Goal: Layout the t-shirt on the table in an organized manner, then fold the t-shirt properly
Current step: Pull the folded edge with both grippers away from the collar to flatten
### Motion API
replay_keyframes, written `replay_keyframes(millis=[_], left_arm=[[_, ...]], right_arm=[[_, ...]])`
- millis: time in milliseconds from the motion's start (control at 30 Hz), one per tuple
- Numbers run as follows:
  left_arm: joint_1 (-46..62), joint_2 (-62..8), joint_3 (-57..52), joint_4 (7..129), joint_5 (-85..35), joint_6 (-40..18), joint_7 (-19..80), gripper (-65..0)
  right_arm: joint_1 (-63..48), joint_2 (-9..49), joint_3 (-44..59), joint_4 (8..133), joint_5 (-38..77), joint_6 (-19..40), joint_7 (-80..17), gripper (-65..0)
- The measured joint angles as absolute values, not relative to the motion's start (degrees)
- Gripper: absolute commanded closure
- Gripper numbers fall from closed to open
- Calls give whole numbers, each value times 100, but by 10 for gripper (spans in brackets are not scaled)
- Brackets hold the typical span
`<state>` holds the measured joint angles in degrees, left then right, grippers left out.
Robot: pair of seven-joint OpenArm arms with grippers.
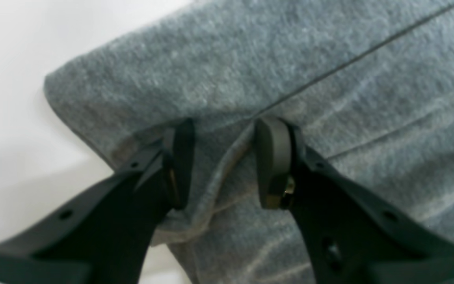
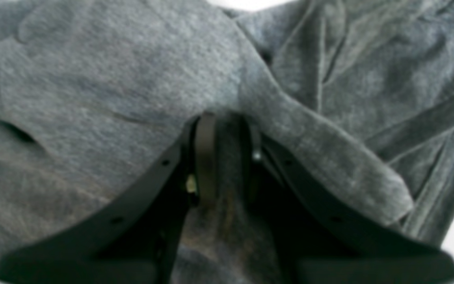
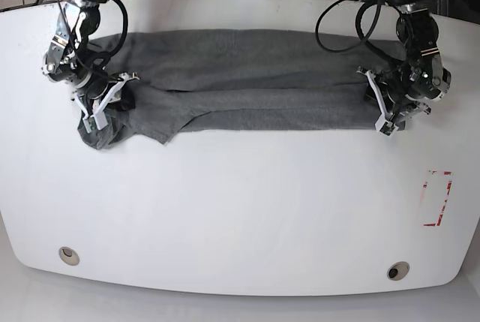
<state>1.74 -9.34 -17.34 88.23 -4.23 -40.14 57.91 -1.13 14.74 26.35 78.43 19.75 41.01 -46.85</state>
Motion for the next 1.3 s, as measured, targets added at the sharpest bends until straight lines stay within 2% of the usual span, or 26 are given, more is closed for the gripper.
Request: replay_keyframes(millis=[267,333,600,667,767,933,1100,1300], left_arm=[[-14,-827,-1712,8722,-333,-4010,5846,-233],[-14,-827,-1715,8731,-338,-4007,5843,-233],[-121,-819,-1712,8702,-266,-4012,5913,-233],[-115,-814,-1712,8702,-276,-4012,5909,-233],[-115,-814,-1712,8698,-279,-4012,5909,-233],[-110,-814,-1715,8698,-283,-4012,5909,-233],[-108,-814,-1715,8702,-281,-4012,5909,-233],[-108,-814,-1715,8705,-279,-4012,5909,-233]], right_arm=[[366,1653,2615,7546,1835,4093,-4899,-106],[370,1651,2626,7712,1767,4040,-5078,-130],[486,1664,2657,8534,1581,3994,-5266,-417],[580,1664,2657,8641,1588,3994,-5251,-472],[762,1658,2655,8646,1581,4007,-5258,-514],[1068,1669,2646,8344,1579,4007,-5234,-518],[1579,1682,2624,7424,1437,3999,-5153,-518],[1966,1649,2641,6672,401,3970,-4447,-512]])
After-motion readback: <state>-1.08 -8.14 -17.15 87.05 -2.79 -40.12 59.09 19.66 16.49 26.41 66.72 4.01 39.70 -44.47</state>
